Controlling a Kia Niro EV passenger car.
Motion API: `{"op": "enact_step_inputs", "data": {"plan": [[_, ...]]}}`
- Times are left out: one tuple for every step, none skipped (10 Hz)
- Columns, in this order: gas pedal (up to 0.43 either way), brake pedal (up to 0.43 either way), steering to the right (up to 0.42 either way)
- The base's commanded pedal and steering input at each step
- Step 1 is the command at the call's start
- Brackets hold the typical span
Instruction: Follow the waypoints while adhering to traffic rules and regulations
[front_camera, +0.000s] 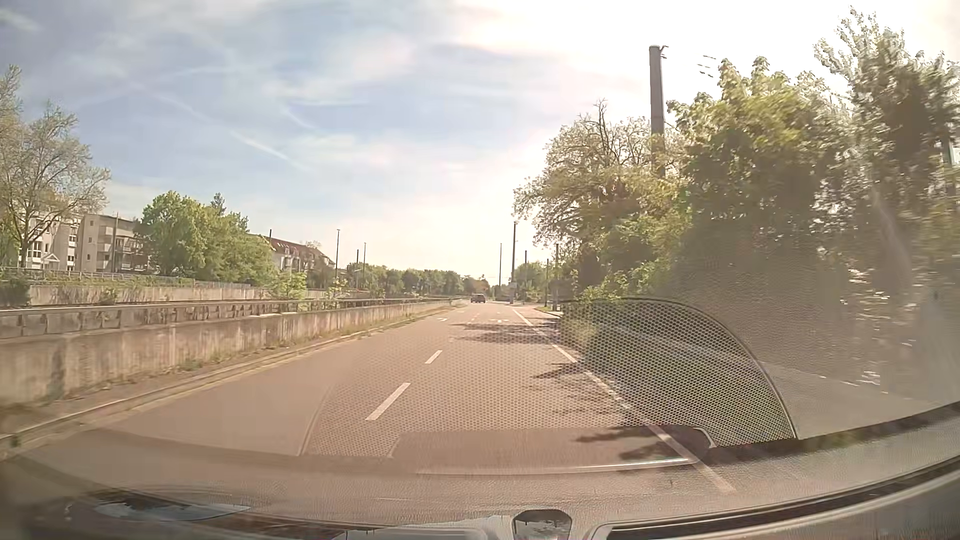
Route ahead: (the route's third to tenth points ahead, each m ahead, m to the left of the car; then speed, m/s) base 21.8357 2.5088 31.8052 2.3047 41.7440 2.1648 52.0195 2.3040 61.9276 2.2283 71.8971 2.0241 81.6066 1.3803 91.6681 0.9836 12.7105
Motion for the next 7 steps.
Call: {"op": "enact_step_inputs", "data": {"plan": [[0.0, 0.0, 0.001], [0.0, 0.0, 0.001], [0.0, 0.0, 0.001], [0.0, 0.0, 0.002], [0.0, 0.0, 0.001], [0.0, 0.0, 0.002], [0.0, 0.0, 0.002]]}}
